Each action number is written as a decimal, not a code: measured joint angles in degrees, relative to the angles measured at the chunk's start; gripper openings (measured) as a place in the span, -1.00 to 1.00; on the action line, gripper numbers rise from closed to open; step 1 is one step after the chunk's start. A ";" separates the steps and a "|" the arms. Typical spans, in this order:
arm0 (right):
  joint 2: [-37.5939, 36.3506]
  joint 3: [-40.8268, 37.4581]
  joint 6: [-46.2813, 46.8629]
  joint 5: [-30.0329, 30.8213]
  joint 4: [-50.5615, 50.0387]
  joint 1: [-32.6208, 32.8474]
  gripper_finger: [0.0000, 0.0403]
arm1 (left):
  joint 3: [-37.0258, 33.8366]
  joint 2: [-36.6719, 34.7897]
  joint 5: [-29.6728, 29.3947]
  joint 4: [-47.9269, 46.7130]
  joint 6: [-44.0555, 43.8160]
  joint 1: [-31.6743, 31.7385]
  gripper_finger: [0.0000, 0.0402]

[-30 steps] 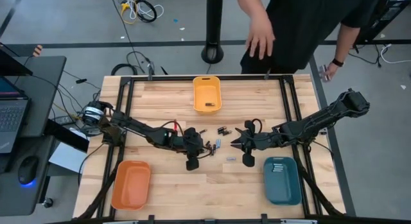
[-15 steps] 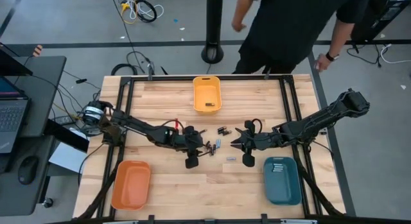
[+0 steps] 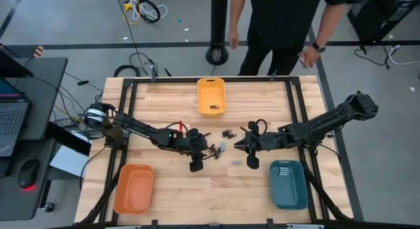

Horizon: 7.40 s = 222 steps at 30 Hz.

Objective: Sort batteries
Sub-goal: Put the small black battery into the yellow bin

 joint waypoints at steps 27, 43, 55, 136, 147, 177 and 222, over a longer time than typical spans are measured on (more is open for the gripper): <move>0.00 0.00 0.73 -4.64 0.46 -0.90 -0.76 | 0.00 0.00 6.22 -0.68 0.78 2.19 -0.39; -0.06 4.55 1.51 -9.84 -8.14 -3.29 -0.76 | 0.98 0.00 9.33 -3.58 1.20 2.19 -0.39; 3.15 2.32 3.92 -6.47 -4.20 -1.01 -0.76 | 1.66 0.00 9.09 -5.17 1.18 2.19 -0.39; 14.96 6.81 -1.90 -5.12 -6.53 -0.52 -0.62 | 6.74 9.92 1.90 -3.45 -0.64 4.20 -0.32; 14.95 6.82 -1.66 -5.11 -6.67 -0.42 -0.62 | 6.75 10.73 0.31 -1.93 -0.77 4.52 -0.32; 14.32 6.82 -3.02 -5.11 -8.51 -0.13 -0.64 | 6.69 6.73 -4.85 -4.85 4.50 5.93 -0.96; 11.39 6.80 -2.38 -5.15 -9.05 0.42 -0.56 | 6.34 9.62 -0.21 -5.95 7.39 17.93 -0.06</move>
